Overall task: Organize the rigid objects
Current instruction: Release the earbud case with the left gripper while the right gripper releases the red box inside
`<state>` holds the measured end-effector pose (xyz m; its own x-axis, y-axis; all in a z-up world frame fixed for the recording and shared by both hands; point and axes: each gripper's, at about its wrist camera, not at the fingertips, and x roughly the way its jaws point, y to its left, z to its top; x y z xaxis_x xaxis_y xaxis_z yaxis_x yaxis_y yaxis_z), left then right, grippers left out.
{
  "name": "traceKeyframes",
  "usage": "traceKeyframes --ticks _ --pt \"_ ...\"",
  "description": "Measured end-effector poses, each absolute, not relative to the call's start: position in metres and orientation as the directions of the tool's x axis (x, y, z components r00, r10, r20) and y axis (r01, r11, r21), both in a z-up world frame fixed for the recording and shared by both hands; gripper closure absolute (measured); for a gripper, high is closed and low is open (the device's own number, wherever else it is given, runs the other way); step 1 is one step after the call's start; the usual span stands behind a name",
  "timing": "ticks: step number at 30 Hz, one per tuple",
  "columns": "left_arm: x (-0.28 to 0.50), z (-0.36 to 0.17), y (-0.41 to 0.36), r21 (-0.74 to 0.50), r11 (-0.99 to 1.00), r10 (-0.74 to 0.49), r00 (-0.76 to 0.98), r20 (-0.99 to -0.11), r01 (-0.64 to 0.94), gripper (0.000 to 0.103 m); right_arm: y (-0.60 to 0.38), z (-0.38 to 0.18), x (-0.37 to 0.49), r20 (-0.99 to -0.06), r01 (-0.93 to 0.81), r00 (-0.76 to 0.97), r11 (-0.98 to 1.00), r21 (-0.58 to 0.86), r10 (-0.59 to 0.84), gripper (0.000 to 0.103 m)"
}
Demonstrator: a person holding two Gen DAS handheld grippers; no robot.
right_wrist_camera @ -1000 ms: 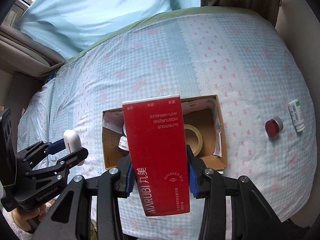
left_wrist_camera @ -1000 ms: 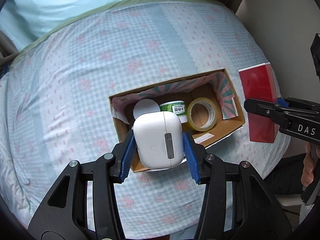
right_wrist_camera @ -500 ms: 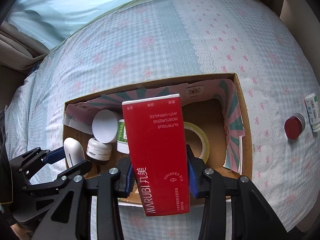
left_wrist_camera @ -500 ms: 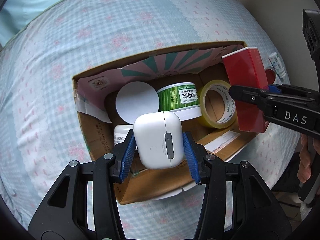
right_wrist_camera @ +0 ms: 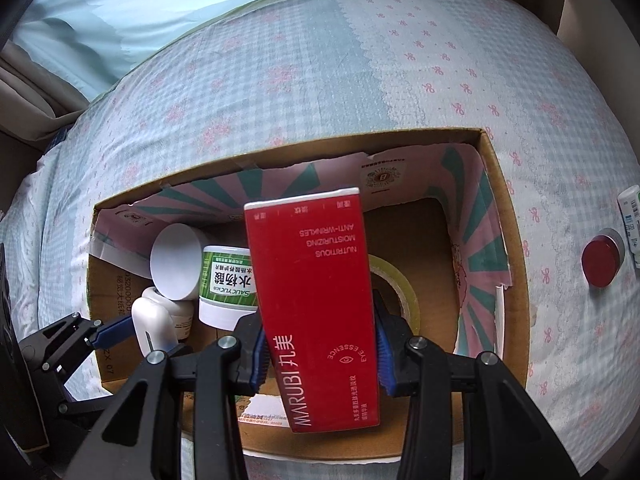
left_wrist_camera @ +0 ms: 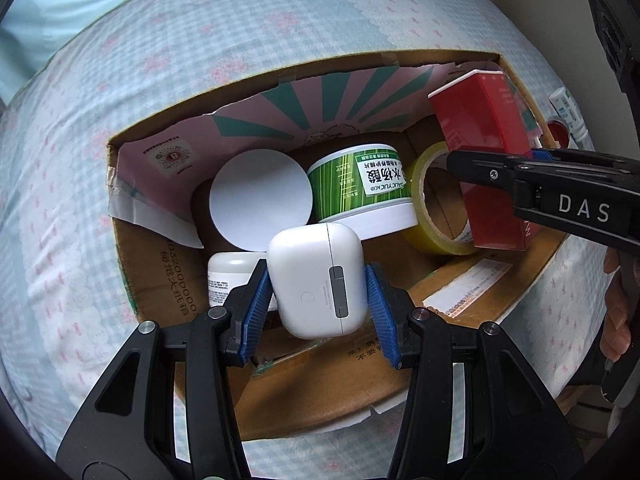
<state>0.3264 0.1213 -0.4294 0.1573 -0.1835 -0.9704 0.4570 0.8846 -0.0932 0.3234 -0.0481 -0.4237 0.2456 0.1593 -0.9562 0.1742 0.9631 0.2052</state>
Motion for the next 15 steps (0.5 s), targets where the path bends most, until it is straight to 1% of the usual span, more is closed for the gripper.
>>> traceKeyframes --ticks 2,3,4,5,6,7,10,15 --pt "0.327 -0.428 0.121 -0.080 0.886 -0.178 0.176 -0.968 0.457 0.058 -0.047 -0.426 0.325 -0.959 0.171 0.250 0.969 0.177 0.131 0.063" --pt "0.327 -0.428 0.121 -0.078 0.885 -0.178 0.179 -0.968 0.458 0.055 -0.046 -0.428 0.325 -0.961 0.165 0.247 0.971 0.172 0.128 0.063" --pt "0.326 -0.426 0.121 -0.077 0.885 -0.179 0.182 -0.967 0.459 0.033 -0.046 -0.429 0.324 -0.961 0.166 0.246 0.971 0.172 0.128 0.060" --pt "0.324 -0.424 0.122 -0.077 0.884 -0.181 0.187 -0.965 0.461 0.001 -0.046 -0.428 0.324 -0.963 0.173 0.243 0.971 0.164 0.119 0.054" --pt "0.322 -0.422 0.125 -0.074 0.885 -0.183 0.198 -0.963 0.459 0.000 -0.047 -0.426 0.322 -0.962 0.177 0.251 0.973 0.150 0.103 0.025" --pt "0.321 -0.421 0.128 -0.076 0.887 -0.186 0.201 -0.962 0.456 0.000 -0.048 -0.423 0.320 -0.959 0.175 0.266 0.974 0.145 0.095 0.000" --pt "0.319 -0.420 0.139 -0.102 0.898 -0.193 0.176 -0.965 0.427 0.000 -0.049 -0.415 0.314 -0.959 0.167 0.271 0.977 0.134 0.085 0.000" --pt "0.316 -0.419 0.148 -0.110 0.907 -0.188 0.157 -0.970 0.405 0.000 -0.049 -0.412 0.306 -0.964 0.157 0.250 0.979 0.128 0.086 0.000"
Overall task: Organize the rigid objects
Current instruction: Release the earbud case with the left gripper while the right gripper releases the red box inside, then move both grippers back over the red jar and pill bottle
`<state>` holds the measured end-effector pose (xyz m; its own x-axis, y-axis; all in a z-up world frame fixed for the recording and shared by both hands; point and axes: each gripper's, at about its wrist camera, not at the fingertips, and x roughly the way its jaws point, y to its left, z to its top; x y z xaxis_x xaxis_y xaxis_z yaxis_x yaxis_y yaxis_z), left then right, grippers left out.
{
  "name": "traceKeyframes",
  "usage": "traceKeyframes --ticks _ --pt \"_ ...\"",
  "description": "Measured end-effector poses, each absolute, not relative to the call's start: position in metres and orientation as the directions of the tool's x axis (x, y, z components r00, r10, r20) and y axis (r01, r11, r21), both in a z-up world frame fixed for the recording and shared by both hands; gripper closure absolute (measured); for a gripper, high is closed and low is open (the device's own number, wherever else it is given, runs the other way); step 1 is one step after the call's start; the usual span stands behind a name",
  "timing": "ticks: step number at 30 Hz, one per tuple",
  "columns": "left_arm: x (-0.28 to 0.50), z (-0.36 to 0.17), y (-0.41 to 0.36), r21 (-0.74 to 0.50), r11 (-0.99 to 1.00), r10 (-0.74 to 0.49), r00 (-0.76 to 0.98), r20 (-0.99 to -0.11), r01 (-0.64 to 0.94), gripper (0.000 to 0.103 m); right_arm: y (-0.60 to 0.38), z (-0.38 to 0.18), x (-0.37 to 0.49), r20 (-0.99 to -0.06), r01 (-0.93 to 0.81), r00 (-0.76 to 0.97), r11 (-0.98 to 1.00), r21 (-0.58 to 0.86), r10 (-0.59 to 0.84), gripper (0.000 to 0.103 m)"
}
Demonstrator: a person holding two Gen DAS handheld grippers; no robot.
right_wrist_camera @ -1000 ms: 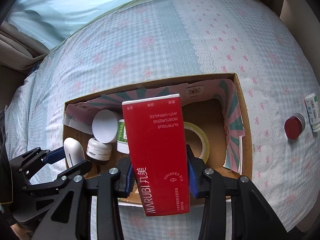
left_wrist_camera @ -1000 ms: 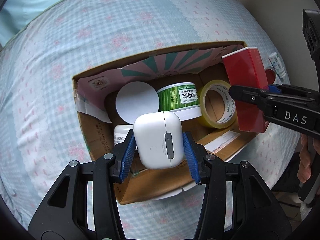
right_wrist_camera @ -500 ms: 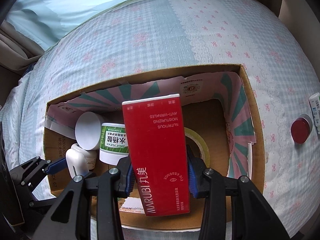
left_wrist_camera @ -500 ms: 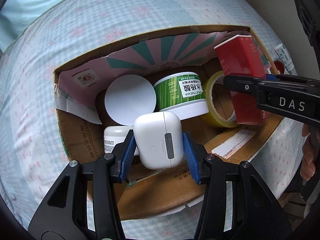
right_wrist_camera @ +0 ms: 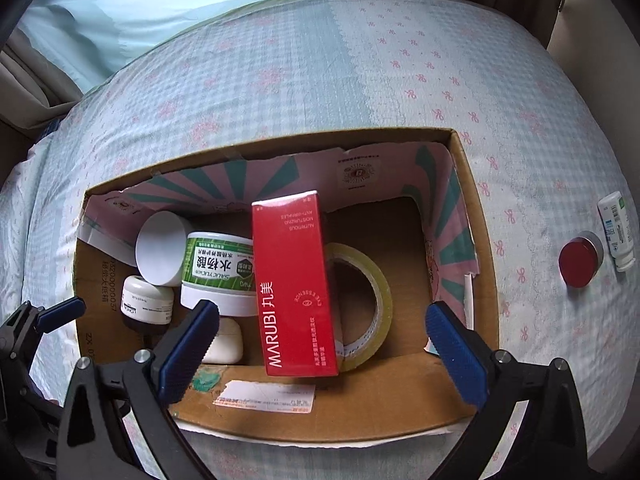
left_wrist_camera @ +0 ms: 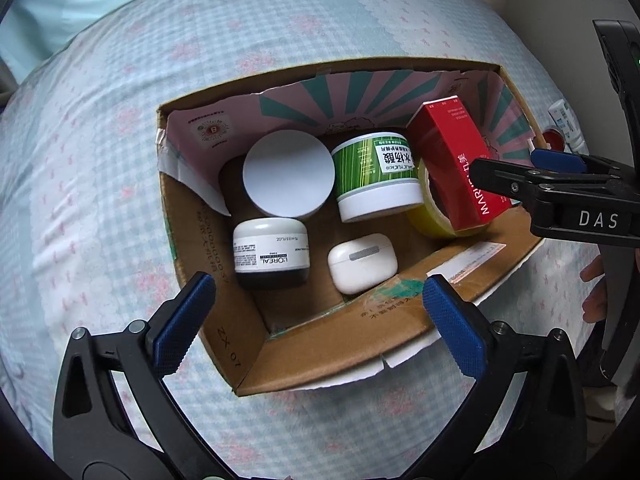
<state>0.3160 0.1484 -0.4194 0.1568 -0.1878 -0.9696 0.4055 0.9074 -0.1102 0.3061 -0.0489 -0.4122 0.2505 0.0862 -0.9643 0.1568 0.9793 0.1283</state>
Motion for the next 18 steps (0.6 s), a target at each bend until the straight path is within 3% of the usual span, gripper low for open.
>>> traceKeyframes --ticks 11,18 --pt "0.305 -0.403 0.160 -0.105 0.917 -0.180 0.164 -0.970 0.384 0.000 -0.051 -0.397 0.298 -0.955 0.176 0.278 0.972 0.156 0.103 0.000" --pt "0.296 -0.359 0.169 -0.101 0.931 -0.184 0.210 -0.960 0.352 0.000 -0.047 -0.357 0.287 -0.957 0.148 0.279 0.982 0.122 0.077 0.000"
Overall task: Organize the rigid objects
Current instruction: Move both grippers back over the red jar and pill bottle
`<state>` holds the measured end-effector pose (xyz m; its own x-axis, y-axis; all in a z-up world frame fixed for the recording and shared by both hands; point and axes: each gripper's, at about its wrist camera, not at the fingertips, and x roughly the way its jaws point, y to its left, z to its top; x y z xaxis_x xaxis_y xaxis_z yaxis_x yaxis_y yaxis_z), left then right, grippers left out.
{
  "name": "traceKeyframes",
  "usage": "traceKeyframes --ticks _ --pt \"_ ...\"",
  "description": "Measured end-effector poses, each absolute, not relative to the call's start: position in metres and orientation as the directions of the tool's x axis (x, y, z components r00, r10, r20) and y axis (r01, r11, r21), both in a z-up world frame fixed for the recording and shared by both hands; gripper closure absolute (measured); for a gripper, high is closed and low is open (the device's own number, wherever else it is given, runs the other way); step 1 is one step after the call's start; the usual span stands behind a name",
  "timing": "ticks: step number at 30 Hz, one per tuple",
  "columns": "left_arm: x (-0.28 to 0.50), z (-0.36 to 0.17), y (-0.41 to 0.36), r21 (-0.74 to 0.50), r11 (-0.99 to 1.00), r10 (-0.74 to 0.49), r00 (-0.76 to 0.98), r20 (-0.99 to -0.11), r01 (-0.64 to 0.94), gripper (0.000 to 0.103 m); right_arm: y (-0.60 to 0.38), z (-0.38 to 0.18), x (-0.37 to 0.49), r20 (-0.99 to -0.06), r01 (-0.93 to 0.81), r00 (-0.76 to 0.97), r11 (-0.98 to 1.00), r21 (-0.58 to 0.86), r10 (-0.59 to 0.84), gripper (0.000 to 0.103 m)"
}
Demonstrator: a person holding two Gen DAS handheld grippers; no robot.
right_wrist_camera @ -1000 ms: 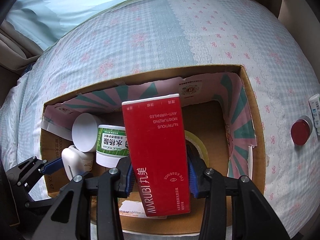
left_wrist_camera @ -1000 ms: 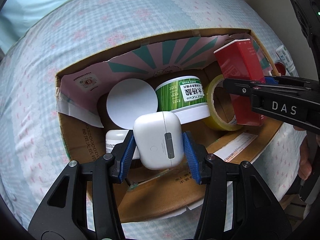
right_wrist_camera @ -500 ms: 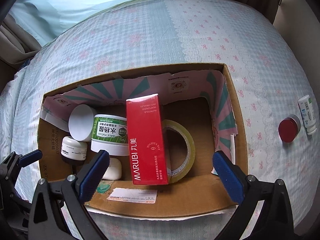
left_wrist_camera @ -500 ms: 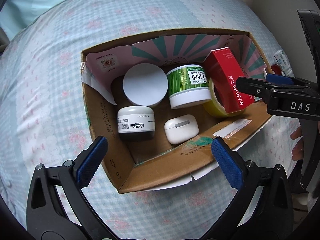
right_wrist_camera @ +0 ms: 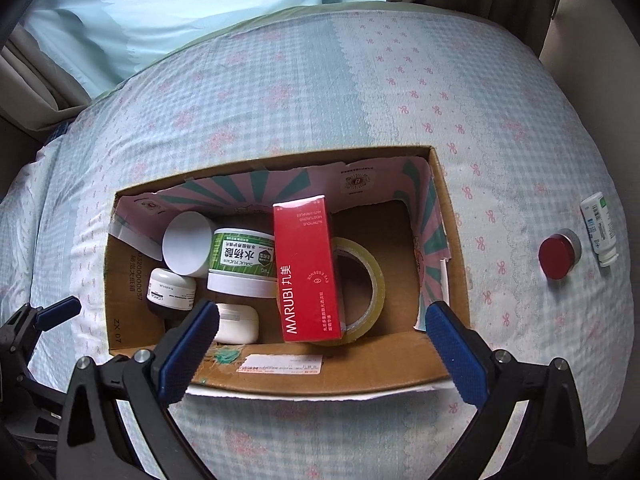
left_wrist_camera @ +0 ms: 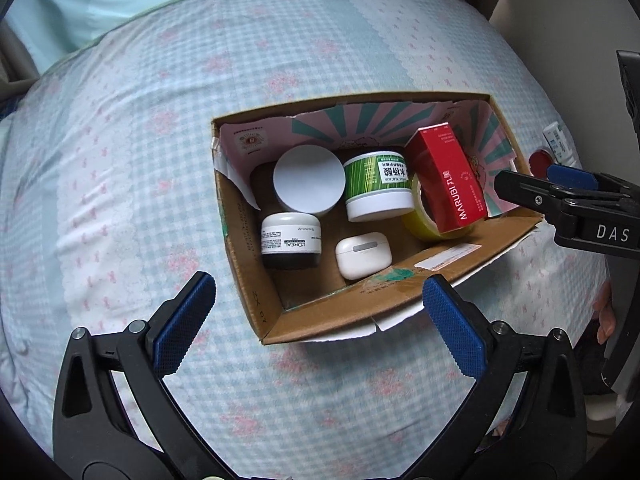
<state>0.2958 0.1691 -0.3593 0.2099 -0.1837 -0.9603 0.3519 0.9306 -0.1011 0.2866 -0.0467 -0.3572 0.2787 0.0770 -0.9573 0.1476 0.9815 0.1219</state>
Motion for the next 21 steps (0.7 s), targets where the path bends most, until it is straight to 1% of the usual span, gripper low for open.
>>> traceKeyframes --ticks 7,10,16,21 --pt "0.277 -0.293 0.164 -0.099 0.936 -0.196 0.263 -0.945 0.338 0.000 -0.051 -0.289 0.265 -0.951 0.139 0.304 0.986 0.095 0.048 0.000" --pt "0.268 -0.267 0.156 -0.100 0.932 -0.209 0.288 -0.935 0.350 0.000 -0.060 -0.261 0.253 -0.943 0.160 0.332 0.984 0.076 0.018 0.000" --pt "0.250 -0.225 0.125 -0.066 0.917 -0.208 0.330 -0.921 0.393 0.000 -0.092 -0.212 0.227 -0.914 0.245 0.406 0.964 0.105 -0.003 0.000" --pt "0.235 -0.200 0.089 -0.093 0.902 -0.253 0.342 -0.905 0.421 0.000 -0.133 -0.184 0.208 -0.899 0.292 0.437 0.951 0.097 -0.043 0.000"
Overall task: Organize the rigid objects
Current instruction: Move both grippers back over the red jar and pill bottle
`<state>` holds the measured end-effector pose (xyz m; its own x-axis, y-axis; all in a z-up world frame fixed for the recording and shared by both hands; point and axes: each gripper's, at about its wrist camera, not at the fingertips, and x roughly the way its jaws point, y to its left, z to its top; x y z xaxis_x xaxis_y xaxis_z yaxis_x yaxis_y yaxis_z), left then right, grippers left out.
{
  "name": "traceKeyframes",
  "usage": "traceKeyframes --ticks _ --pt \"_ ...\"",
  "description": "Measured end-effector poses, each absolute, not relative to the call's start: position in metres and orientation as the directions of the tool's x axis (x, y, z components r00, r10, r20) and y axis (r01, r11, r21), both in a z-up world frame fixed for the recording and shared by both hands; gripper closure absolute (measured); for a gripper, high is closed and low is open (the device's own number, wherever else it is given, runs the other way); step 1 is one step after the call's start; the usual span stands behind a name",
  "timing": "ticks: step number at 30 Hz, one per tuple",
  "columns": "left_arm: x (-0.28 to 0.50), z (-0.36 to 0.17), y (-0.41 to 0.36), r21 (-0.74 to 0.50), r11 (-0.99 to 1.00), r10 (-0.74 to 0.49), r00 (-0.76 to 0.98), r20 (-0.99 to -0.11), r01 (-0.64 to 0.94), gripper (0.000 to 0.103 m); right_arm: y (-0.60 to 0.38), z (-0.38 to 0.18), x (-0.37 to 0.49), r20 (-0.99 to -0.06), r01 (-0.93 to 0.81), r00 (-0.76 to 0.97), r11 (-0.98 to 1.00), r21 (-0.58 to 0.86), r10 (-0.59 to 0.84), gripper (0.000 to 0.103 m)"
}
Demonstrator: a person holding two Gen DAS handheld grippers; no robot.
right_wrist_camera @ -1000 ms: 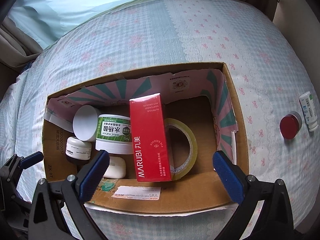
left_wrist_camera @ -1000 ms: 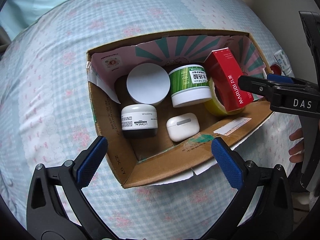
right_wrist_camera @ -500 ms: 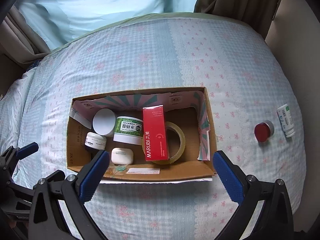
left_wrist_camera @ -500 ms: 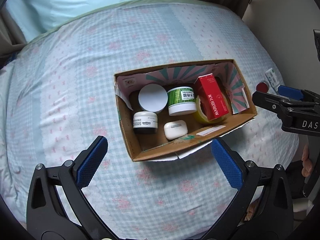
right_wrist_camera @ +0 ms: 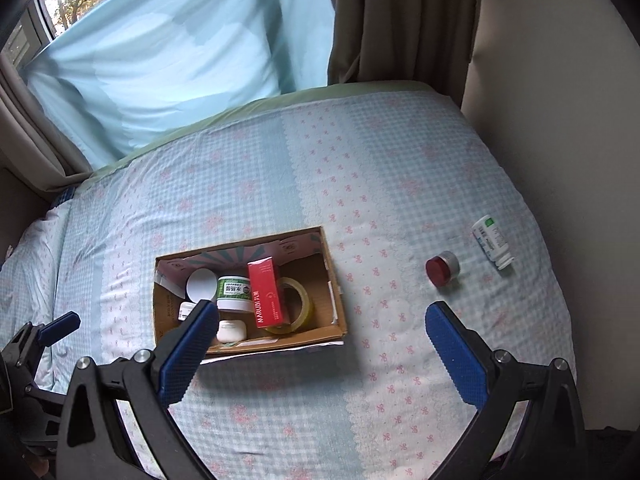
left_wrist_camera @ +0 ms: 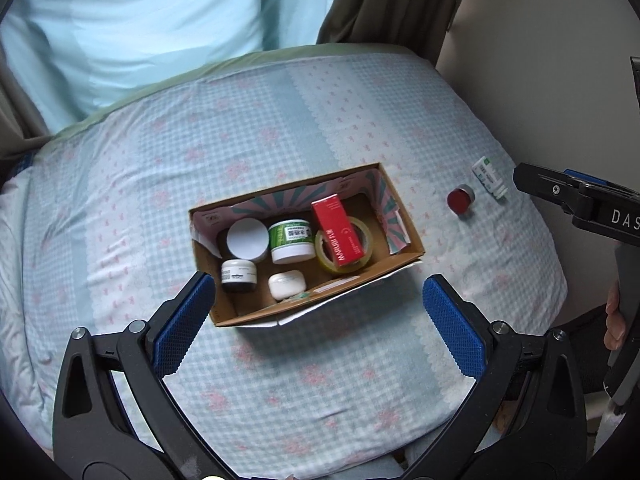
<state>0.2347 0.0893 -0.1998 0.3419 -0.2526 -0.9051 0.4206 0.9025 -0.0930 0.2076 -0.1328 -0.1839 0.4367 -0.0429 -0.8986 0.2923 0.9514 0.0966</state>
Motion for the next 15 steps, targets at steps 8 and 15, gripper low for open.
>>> traceKeyframes --ticks 8,15 --pt "0.217 -0.189 -0.003 -0.091 0.866 -0.286 0.339 -0.896 0.491 0.000 -0.219 -0.166 0.177 -0.895 0.324 0.436 0.944 0.065 -0.088 0.000" --pt "0.217 -0.214 -0.091 -0.151 0.861 -0.312 0.269 -0.911 0.486 0.000 -0.308 -0.177 0.171 -0.904 0.287 0.406 0.958 -0.014 -0.135 0.000"
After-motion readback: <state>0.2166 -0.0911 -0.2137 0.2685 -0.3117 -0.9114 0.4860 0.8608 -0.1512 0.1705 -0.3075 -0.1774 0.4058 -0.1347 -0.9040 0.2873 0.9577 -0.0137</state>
